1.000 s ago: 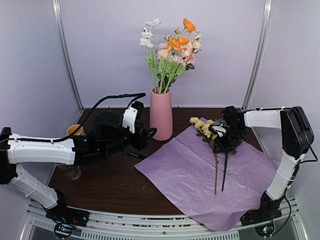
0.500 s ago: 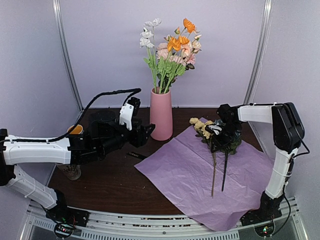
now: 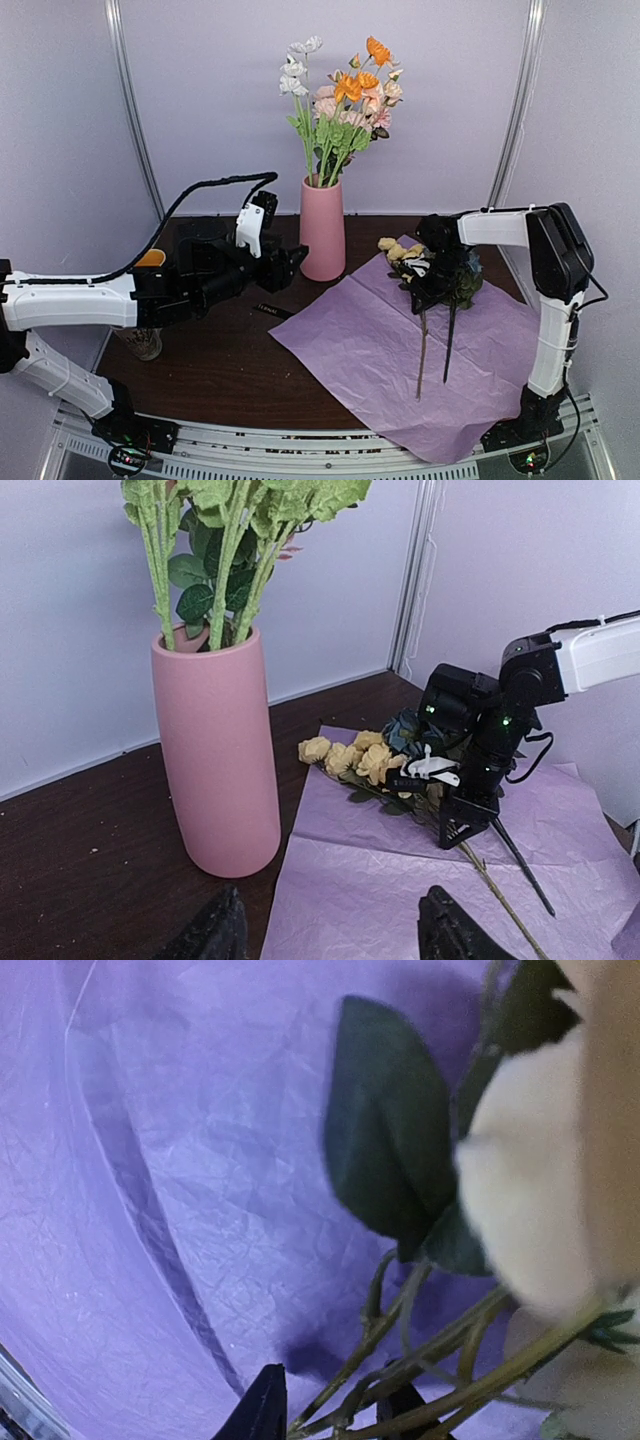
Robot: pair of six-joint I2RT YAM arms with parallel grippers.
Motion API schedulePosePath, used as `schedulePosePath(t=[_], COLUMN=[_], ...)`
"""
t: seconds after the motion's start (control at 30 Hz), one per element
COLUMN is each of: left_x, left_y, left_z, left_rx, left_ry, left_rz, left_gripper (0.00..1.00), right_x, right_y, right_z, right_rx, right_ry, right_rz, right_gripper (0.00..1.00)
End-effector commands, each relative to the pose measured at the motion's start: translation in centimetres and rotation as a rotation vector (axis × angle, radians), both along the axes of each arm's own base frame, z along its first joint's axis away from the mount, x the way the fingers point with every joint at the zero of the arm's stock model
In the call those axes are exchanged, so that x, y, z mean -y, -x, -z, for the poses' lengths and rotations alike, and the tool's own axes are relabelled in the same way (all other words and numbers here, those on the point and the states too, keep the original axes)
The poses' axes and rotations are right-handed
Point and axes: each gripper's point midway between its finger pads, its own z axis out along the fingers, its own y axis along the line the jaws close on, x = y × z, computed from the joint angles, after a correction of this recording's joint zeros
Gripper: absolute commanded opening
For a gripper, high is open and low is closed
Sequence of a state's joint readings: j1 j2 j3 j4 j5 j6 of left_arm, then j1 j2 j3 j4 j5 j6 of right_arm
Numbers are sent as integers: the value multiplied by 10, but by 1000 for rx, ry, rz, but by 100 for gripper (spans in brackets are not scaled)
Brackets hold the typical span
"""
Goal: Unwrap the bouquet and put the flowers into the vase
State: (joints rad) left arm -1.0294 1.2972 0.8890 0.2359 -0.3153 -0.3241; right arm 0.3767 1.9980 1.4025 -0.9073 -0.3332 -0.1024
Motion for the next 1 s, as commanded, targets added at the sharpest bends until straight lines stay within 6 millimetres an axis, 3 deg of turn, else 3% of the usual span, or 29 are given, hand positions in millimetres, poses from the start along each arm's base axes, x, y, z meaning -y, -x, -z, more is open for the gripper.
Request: schedulePosePath(t=[0.0,0.13,0.2,0.4,0.53,0.8,0.97], left_x=[-7,-12,-13,-9,-1,33,72], left_y=[4,4,3,1,-6,-11,-1], left_z=[-31,-30,-29,-31,-30,-36,-46], left_rx=[28,29,28,39,27,25,41], left_ry=[67,56,53,59,68,112,251], left_rz=[-12,-30,-32,-32,-42,32,200], left_gripper=[60,60,60,61,69,76,76], right_x=[-6,-5,-5,-11,-14,-5,-24], right_y=[13,8,3,1,8,26,63], right_z=[15,13,-3,-82,-125,-193,-225], right_rx=[-56,-28,29,248,363,579,647], right_ry=[39,51,41,-95,-211,-391,-629], right_rz=[7,12,20,27,33,10,-117], right_gripper=[25,11,6,0,0,0,0])
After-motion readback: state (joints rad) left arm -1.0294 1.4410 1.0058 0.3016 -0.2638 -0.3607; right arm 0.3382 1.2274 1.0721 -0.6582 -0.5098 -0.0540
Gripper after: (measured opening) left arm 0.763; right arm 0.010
